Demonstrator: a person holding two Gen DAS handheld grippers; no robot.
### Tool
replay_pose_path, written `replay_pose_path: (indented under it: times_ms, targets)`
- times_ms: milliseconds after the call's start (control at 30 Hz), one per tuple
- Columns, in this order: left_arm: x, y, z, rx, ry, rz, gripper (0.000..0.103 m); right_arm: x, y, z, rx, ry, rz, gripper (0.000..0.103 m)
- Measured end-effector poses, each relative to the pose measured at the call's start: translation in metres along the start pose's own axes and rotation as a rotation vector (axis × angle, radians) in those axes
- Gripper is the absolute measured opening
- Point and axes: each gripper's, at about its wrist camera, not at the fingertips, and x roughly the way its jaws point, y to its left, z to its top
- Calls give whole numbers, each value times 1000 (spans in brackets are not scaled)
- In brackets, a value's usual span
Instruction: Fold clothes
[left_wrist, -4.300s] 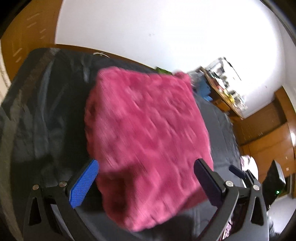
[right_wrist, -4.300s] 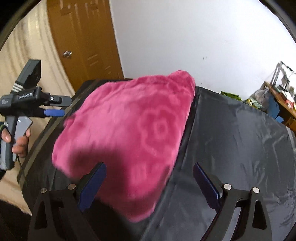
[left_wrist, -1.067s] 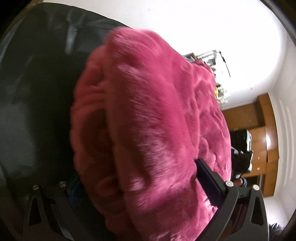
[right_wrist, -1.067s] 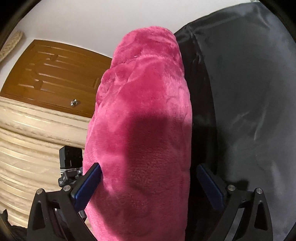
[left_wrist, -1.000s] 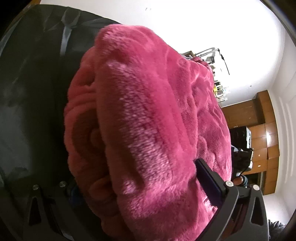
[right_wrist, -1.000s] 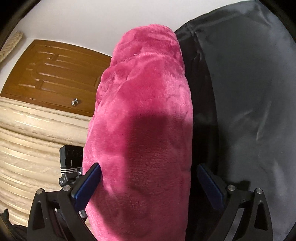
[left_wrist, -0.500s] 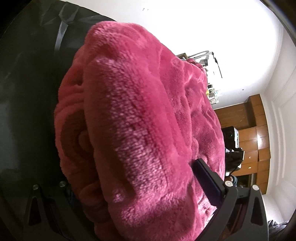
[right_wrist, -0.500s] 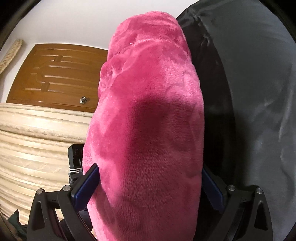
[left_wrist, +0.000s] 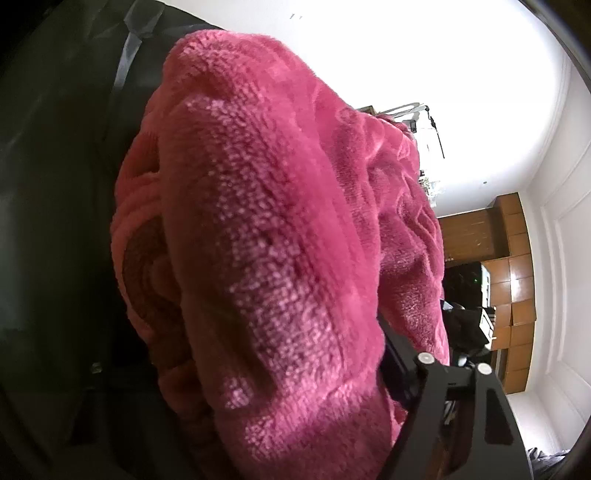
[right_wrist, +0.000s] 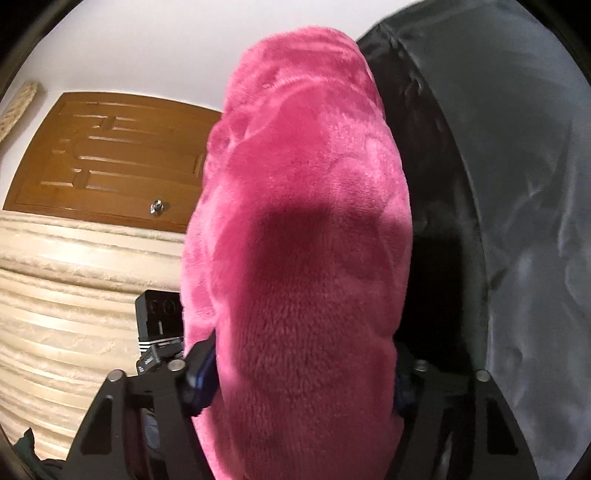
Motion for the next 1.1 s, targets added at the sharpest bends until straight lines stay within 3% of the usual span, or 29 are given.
replay_pose_path:
  times_ms: [200,533,767,1100]
  targets:
    - [-14,-17,-13,16,-28,-25,72,-28,15,-17,-37,-41,4,65]
    - [24,-114,-51,79,-67,-46,72,-132,0,-40,-108,-110,34,65]
    - [115,-205,-71,92,-63,-51,72,-249,-65,-57,-98,-164,43,65]
    - [264,-315,-63,136,8,-78,72,-409,-172,-61,-44,-265,-8,65]
